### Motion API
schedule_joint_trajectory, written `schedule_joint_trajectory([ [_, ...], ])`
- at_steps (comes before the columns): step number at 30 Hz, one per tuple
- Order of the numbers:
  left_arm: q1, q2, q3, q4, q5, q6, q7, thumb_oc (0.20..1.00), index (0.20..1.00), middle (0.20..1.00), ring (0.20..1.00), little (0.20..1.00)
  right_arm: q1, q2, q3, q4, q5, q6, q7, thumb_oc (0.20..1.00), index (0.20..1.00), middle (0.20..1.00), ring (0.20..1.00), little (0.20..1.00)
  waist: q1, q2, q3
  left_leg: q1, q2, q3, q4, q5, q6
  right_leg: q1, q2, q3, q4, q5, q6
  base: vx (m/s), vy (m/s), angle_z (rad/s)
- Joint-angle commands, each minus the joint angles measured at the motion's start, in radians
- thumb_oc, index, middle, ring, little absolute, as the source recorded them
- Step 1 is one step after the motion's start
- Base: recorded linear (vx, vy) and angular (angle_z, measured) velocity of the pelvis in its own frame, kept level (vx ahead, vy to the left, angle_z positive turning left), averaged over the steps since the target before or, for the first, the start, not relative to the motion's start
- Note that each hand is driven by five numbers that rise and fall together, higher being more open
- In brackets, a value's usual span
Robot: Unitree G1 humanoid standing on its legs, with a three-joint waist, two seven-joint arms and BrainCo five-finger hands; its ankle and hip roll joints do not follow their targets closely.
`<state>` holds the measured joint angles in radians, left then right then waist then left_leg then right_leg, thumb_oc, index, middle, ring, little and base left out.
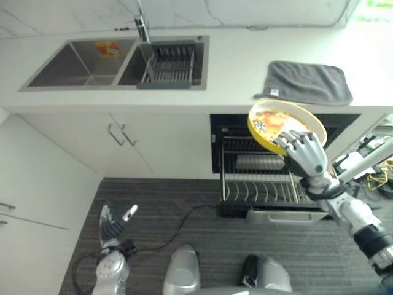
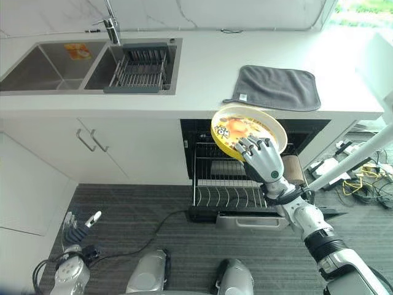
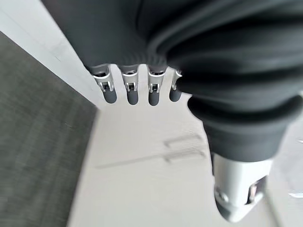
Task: Place the dishes in the dishwasher.
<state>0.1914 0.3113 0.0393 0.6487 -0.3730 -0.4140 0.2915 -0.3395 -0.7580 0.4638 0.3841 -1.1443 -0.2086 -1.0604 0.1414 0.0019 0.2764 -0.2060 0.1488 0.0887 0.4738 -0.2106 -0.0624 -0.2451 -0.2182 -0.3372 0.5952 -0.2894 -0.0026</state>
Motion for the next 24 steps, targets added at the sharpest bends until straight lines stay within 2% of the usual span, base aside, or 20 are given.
schedule_joint_trajectory([
  [1, 0.008, 0.046, -0.005, -0.075, -0.004, -0.046, -0.007, 1.000, 1.000, 1.000, 1.000, 1.000, -0.041, -0.001, -0.029, -0.063, -0.011, 0.000, -0.027, 0.200, 0.200, 0.200, 0.200, 0.200, 0.030, -0.012, -0.008, -0.016, 0.003, -0.048, 0.039, 0.123, 0.002, 0.171, 0.026, -0.004, -0.088, 0.062, 0.017, 0.04, 0.022, -0.05],
  [7, 0.037, 0.059, -0.007, -0.094, -0.011, -0.046, -0.018, 1.000, 1.000, 1.000, 1.000, 1.000, -0.075, 0.009, 0.015, 0.022, 0.035, -0.033, 0.027, 0.200, 0.200, 0.200, 0.200, 0.200, 0.043, 0.009, 0.014, -0.029, 0.019, -0.032, 0.073, 0.163, -0.010, 0.197, 0.014, -0.021, -0.099, 0.076, 0.020, 0.03, 0.012, 0.01],
  [14, 0.089, 0.075, -0.016, -0.104, 0.000, -0.042, -0.043, 1.000, 1.000, 1.000, 1.000, 1.000, -0.102, 0.033, 0.080, 0.179, 0.111, -0.005, 0.105, 0.200, 0.200, 0.200, 0.200, 0.200, 0.069, 0.038, 0.024, -0.030, 0.034, -0.030, 0.117, 0.197, -0.017, 0.247, 0.011, -0.033, -0.084, 0.064, 0.013, 0.11, 0.004, 0.03],
  [21, 0.138, 0.098, -0.032, -0.137, 0.039, -0.014, -0.054, 1.000, 1.000, 1.000, 1.000, 1.000, -0.106, 0.066, 0.102, 0.305, 0.152, 0.003, 0.115, 0.200, 0.200, 0.200, 0.200, 0.200, 0.098, 0.062, 0.032, -0.022, 0.037, -0.047, 0.139, 0.219, -0.018, 0.283, 0.017, -0.046, -0.060, 0.056, 0.004, 0.16, -0.021, 0.12],
  [24, 0.162, 0.128, -0.050, -0.159, 0.034, -0.008, -0.071, 1.000, 1.000, 1.000, 1.000, 1.000, -0.164, 0.060, 0.127, 0.348, 0.198, 0.021, 0.158, 0.200, 0.200, 0.200, 0.200, 0.200, 0.110, 0.090, 0.059, -0.059, 0.028, -0.056, 0.187, 0.214, -0.012, 0.244, 0.000, -0.037, 0.015, 0.047, -0.002, 0.02, -0.016, 0.09],
])
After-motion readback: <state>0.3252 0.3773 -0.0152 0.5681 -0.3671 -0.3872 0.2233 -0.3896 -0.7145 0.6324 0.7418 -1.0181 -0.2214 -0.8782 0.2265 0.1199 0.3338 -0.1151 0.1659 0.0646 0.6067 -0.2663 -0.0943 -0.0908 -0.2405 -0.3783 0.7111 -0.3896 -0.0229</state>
